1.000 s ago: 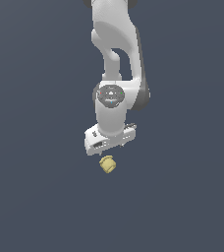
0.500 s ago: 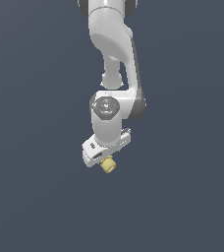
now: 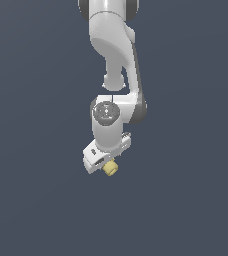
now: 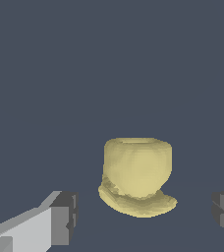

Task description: Pick up the object and move it to a goal position.

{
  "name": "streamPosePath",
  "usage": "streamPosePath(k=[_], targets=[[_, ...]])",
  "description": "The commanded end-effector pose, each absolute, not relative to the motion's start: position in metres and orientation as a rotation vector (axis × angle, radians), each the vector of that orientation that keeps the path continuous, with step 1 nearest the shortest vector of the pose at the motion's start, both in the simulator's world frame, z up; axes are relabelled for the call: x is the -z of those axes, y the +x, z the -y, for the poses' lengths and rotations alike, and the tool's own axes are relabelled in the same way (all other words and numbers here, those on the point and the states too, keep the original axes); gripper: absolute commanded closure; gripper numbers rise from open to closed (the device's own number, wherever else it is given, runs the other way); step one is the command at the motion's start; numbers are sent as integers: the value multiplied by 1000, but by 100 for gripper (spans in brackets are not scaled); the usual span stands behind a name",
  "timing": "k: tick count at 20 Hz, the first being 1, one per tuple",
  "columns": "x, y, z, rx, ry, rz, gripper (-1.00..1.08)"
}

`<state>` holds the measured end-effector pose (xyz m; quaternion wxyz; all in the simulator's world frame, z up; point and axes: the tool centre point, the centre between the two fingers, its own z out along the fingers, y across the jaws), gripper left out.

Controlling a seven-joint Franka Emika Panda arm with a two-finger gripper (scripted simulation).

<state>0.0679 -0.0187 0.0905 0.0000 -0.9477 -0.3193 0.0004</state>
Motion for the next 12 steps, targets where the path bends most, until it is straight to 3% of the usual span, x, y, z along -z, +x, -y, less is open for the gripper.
streamPosePath(k=[1, 12], targets=[[-89, 68, 19, -1, -2977, 1003, -92], [-43, 67, 19, 0, -2975, 1010, -92]])
